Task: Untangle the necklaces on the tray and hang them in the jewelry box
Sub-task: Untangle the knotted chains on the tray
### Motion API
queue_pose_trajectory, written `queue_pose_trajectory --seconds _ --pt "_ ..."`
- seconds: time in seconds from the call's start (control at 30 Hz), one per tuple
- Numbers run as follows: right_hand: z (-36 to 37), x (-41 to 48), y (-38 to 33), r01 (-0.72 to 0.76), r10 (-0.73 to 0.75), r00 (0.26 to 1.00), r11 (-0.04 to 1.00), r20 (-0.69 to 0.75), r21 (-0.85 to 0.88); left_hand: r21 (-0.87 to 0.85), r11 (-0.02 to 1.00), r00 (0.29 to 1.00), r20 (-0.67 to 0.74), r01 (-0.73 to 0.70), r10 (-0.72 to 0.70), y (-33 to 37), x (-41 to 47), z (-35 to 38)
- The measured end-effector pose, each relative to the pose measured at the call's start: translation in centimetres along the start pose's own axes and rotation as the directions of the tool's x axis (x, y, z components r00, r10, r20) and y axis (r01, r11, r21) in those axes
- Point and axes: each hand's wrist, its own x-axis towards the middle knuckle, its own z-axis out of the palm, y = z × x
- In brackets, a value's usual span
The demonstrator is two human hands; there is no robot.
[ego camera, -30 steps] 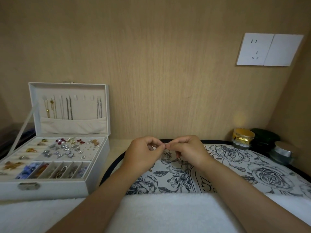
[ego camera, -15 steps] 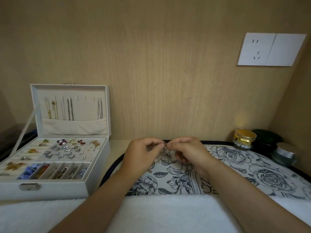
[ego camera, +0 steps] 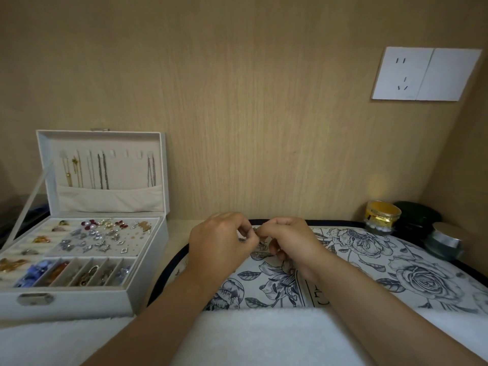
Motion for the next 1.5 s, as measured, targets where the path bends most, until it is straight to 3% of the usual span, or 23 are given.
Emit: queue_pose_trajectory --seconds 0.13,0.23,0.3,0.4,0.63,0.8,0.97,1.13,1.27,1.37,1.5 --pt "-0.1 0.0 -0.1 -0.059 0.062 0.996 0.997 0.059 -0.052 -0.235 0.915 0.942 0.154 0.327 -0.297 0.4 0.1 0.3" --pt "-0.5 0.0 0.0 0.001 0.022 0.993 0.981 0.119 -0.193 -0.409 0.827 0.913 0.300 0.386 -0.278 -0.1 0.1 0.4" --pt "-0.7 0.1 0.2 0.013 0.010 0.985 0.991 0.171 -0.134 -0.498 0.748 0.886 0.379 0.438 -0.267 -0.1 0.1 0.4" --pt "-1.1 0.5 0.4 0.019 -0.021 0.979 1.000 0.202 0.013 -0.568 0.691 0.889 0.365 0.448 -0.277 -0.2 0.3 0.4" --pt "-1.3 0.7 0.6 0.060 -0.059 0.986 0.998 0.156 0.000 -0.622 0.657 0.900 0.368 0.425 -0.233 -0.5 0.2 0.2" --pt "-1.3 0.7 0.6 0.038 -0.049 0.986 0.997 0.158 0.069 -0.661 0.522 0.833 0.508 0.539 -0.219 -0.3 0.7 0.2" --pt "-1.2 0.7 0.3 -0.041 -0.030 0.960 0.969 0.279 0.244 -0.609 0.612 0.833 0.529 0.504 -0.160 -0.2 0.4 0.5" --pt "-1.5 0.5 0.4 0.213 -0.184 0.963 0.966 0.195 -0.144 -0.593 0.633 0.845 0.494 0.498 -0.203 -0.5 0.7 0.2" --pt "-1.4 0.6 0.7 0.266 -0.237 0.958 0.946 0.161 -0.187 -0.551 0.661 0.832 0.510 0.509 -0.216 -1.0 0.9 -0.1" --pt "-1.4 0.7 0.7 0.315 -0.289 0.948 0.910 0.134 -0.268 -0.477 0.749 0.838 0.511 0.459 -0.189 -1.3 1.3 -0.1" --pt "-1.4 0.5 0.7 0.382 -0.326 0.924 0.808 0.200 -0.449 -0.233 0.915 0.852 0.492 0.329 -0.181 -0.6 1.5 -0.5"
